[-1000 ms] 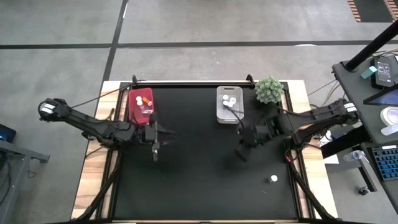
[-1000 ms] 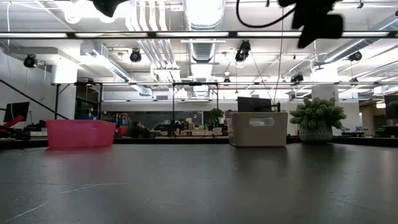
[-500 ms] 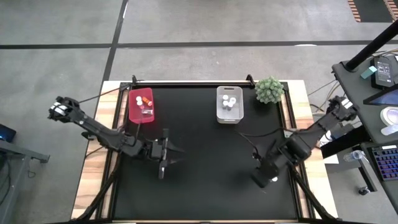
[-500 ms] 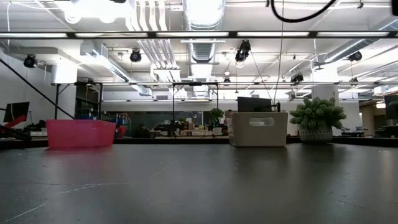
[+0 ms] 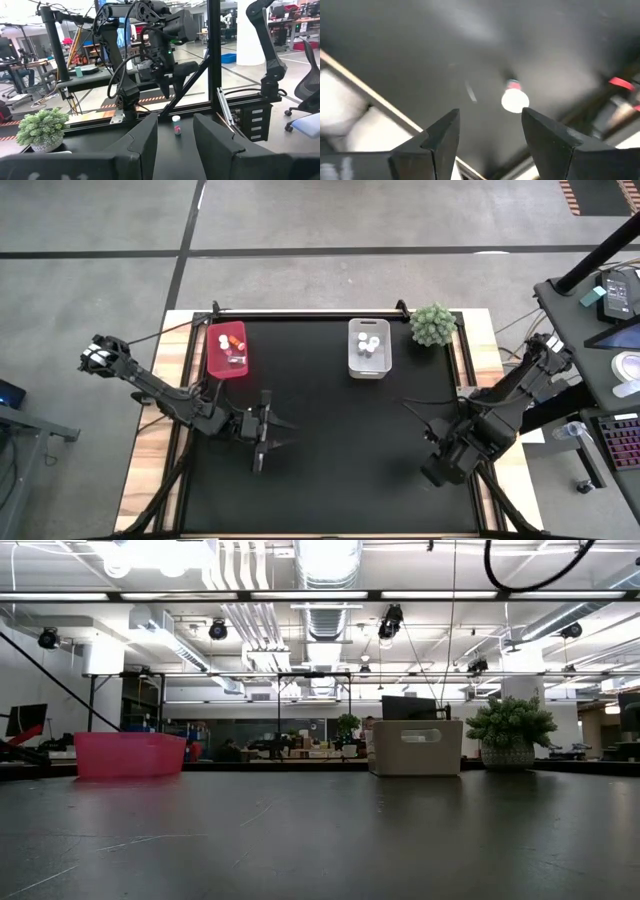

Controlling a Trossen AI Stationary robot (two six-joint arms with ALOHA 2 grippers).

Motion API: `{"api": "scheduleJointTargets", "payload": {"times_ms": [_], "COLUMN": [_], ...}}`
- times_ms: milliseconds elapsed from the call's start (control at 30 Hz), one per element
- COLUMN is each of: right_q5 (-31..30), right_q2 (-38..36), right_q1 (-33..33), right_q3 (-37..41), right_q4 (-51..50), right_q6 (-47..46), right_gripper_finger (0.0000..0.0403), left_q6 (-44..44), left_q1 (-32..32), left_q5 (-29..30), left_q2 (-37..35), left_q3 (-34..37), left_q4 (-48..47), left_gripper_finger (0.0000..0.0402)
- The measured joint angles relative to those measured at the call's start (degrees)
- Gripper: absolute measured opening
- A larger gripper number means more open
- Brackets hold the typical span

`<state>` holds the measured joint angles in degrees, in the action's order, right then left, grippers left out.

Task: Pick and place medicine bottles into bin by pill shape (circle, oval)
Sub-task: Put the blue capsule bottle into the white bin

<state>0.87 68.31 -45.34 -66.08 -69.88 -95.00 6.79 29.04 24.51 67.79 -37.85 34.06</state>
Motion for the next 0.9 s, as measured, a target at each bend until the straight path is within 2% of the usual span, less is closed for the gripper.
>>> {"api": "scheduleJointTargets", "payload": {"times_ms": [233,500,700,900], "right_q5": [2.41,1.63,3.32,3.84], "right_q2": [0.00,0.00,0.00,0.00], "right_q1": [0.07,0.03,-0.31,-0.55], "right_q3": [0.02,2.43,6.61,9.15], "right_q4": [-4.26,-4.74,-3.35,2.45], "right_q6": [-2.67,-2.54,-3.18,-3.17], "right_gripper_finger": [0.0212,0.0272,0.0307,0.0317], "left_q6": [-0.01,-0.37,-0.39,-0.39], "left_q1": [0.00,0.00,0.00,-0.03], "left_q5": [0.00,0.00,0.00,0.00], "left_q2": [-0.05,-0.07,-0.07,-0.09], "left_q3": [0.13,0.15,0.20,0.22], "left_q4": [-0.04,-0.06,-0.13,-0.15], "left_gripper_finger": [0.0111,0.0111,0.0111,0.0111]}}
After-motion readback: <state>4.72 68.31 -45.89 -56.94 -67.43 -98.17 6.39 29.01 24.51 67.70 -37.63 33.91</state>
